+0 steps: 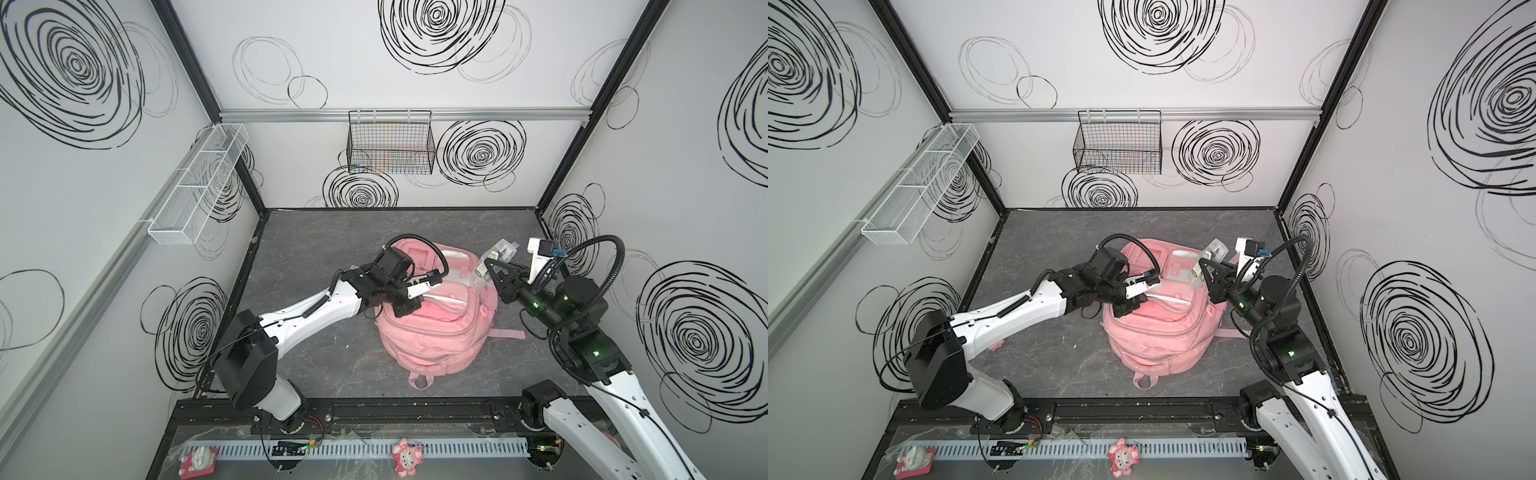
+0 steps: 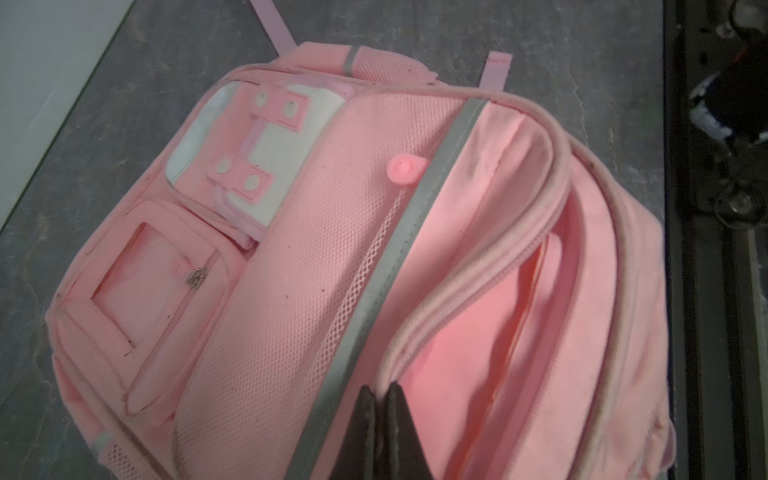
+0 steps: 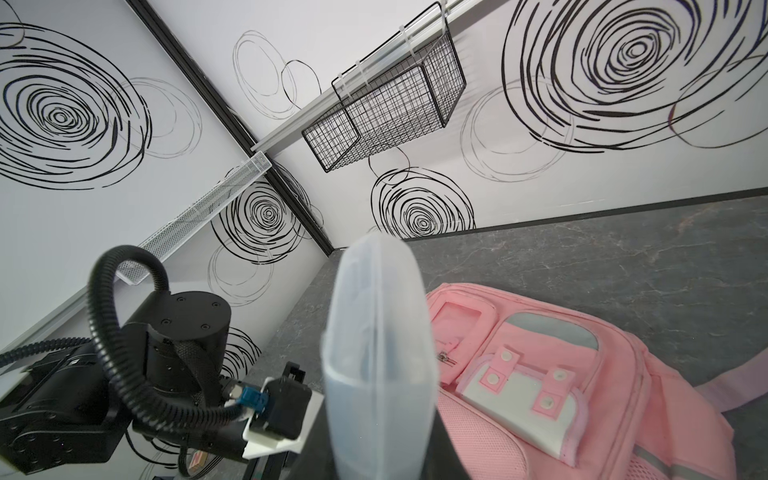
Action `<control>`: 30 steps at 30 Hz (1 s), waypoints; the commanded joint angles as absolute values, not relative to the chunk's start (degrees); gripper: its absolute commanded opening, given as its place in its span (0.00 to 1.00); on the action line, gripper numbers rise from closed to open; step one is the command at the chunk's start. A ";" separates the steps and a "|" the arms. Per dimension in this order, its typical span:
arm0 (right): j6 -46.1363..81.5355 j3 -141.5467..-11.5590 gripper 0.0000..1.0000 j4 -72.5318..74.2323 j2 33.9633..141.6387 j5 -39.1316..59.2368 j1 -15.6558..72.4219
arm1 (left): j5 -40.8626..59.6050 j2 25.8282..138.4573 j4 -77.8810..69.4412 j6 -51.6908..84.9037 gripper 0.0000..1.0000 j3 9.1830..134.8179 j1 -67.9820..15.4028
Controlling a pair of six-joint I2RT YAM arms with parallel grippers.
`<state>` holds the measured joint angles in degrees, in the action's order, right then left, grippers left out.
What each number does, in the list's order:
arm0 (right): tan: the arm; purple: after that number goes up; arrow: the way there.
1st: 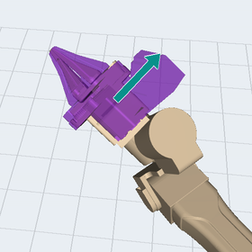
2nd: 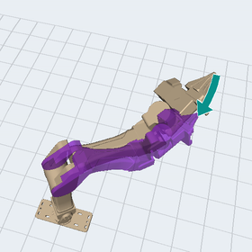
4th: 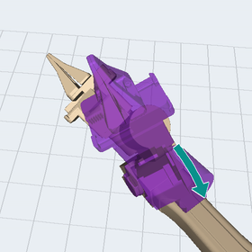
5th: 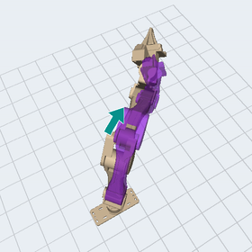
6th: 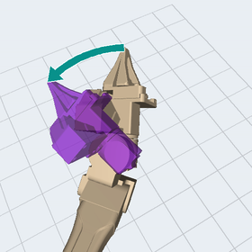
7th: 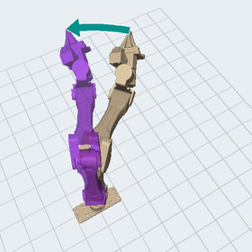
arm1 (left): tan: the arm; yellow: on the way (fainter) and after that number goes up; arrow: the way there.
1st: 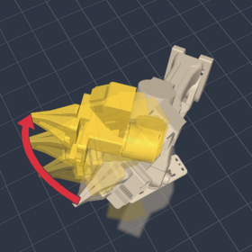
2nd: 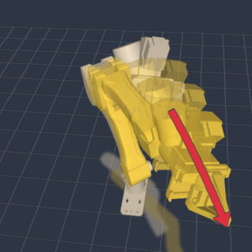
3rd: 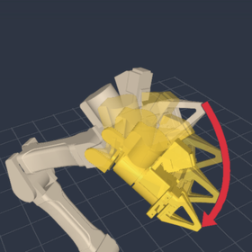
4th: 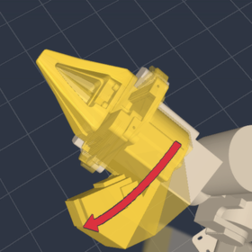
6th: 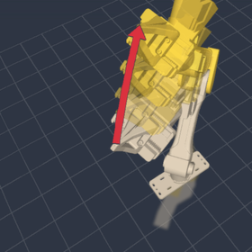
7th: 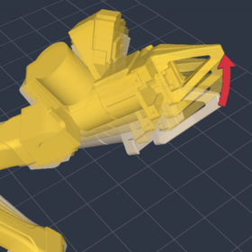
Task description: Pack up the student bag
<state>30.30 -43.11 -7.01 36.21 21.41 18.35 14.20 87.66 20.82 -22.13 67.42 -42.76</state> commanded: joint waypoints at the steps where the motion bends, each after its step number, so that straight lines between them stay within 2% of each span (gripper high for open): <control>1: 34.89 -42.26 0.02 -4.16 36.17 22.17 18.11 | 7.62 83.95 8.25 -7.77 0.00 68.58 -39.62; 5: 42.58 -38.43 0.00 -2.93 34.24 21.50 18.11 | 6.88 81.80 4.32 2.09 0.00 67.96 -40.28; 12: 59.23 -28.80 0.00 2.38 31.16 23.45 18.87 | -2.43 79.05 -0.97 18.82 0.00 66.99 -42.77; 16: 65.18 -25.44 0.00 4.22 30.98 22.98 21.45 | -9.25 79.67 -0.61 20.63 0.00 69.09 -46.44; 19: 66.98 -24.18 0.00 5.91 31.07 19.13 25.55 | -11.80 80.67 -1.07 21.75 0.00 69.96 -47.71; 23: 69.56 -21.38 0.03 12.04 33.49 13.88 31.16 | -10.59 81.26 -2.74 21.97 0.00 70.14 -48.68; 30: 69.86 -21.68 0.06 23.30 46.10 12.71 32.17 | -6.17 82.42 -3.60 21.43 0.00 71.15 -49.36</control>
